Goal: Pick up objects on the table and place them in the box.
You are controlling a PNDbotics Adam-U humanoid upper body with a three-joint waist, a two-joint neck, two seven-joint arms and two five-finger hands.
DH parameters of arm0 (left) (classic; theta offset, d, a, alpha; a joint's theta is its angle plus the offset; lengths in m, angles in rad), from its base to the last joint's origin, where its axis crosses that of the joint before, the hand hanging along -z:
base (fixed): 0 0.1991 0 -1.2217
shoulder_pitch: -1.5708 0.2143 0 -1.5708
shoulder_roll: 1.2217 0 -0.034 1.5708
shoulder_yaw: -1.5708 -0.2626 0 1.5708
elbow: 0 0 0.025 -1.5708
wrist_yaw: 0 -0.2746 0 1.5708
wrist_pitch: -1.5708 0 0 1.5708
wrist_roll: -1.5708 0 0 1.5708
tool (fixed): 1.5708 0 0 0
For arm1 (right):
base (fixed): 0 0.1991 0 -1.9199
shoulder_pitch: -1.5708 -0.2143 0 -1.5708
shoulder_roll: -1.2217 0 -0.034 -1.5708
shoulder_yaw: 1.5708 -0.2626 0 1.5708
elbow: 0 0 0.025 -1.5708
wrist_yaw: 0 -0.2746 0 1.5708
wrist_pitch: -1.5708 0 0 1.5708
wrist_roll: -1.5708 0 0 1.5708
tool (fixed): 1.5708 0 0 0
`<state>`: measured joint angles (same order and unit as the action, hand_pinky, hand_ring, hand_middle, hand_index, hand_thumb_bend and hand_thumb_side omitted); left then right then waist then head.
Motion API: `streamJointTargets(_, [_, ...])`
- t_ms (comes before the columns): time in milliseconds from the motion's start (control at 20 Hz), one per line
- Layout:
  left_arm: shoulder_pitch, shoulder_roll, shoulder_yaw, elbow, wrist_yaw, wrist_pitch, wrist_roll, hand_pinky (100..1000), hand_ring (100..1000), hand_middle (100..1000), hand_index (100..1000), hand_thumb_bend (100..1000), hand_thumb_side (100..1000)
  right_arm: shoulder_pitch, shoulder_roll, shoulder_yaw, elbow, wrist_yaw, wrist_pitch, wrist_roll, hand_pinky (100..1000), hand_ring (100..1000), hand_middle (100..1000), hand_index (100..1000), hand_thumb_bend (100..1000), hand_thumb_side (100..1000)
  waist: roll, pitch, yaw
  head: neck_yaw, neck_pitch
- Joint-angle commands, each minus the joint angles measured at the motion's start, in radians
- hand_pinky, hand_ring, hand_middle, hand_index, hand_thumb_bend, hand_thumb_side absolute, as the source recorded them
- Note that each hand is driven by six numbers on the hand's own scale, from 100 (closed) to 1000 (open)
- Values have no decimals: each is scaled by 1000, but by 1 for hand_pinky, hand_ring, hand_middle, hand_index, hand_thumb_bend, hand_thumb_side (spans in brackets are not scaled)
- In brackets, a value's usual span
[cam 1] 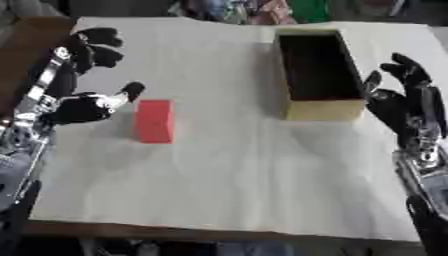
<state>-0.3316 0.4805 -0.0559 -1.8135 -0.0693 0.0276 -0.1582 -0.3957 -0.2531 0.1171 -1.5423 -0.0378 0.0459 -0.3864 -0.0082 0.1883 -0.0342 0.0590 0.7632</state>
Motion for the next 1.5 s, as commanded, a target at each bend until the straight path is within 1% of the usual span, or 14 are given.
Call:
streamJointTargets(50, [-26,84,0,-26,-53,15,-62,765,735,735,856,553,111,-10,-27,-7,-23,-1,-1,-1,678,951,734,874,100,100,3,-18,1,-4,4])
streamJointTargets(200, [-40,142,-13,-30,-99,27,-137,765,737,739,859,565,111,-10,-28,-6,-23,-1,0,0,678,951,734,874,100,100,4,-18,-2,-4,4])
streamJointTargets(400, [-63,217,-36,-32,-131,37,-226,767,740,744,863,603,113,-10,-29,-4,-22,-1,0,2,678,951,734,874,100,100,6,-19,-6,-2,4])
streamJointTargets(650, [-99,296,-78,-26,-172,49,-316,771,748,758,872,675,125,-8,-31,-2,-21,0,1,4,678,951,734,874,100,100,10,-21,-8,2,5])
streamJointTargets(800, [-129,331,-114,-17,-208,53,-368,771,750,765,878,701,130,-8,-31,0,-20,0,1,6,678,951,734,874,100,100,12,-23,-10,5,5])
streamJointTargets(1100, [-178,355,-178,25,-237,50,-448,770,751,767,881,730,155,-5,-32,2,-18,0,1,7,678,951,734,874,100,100,14,-25,-16,10,7])
streamJointTargets(1500, [-231,324,-239,113,-269,53,-481,763,743,759,880,738,167,-4,-31,4,-17,-1,0,7,677,952,735,874,100,100,15,-25,-18,12,7])
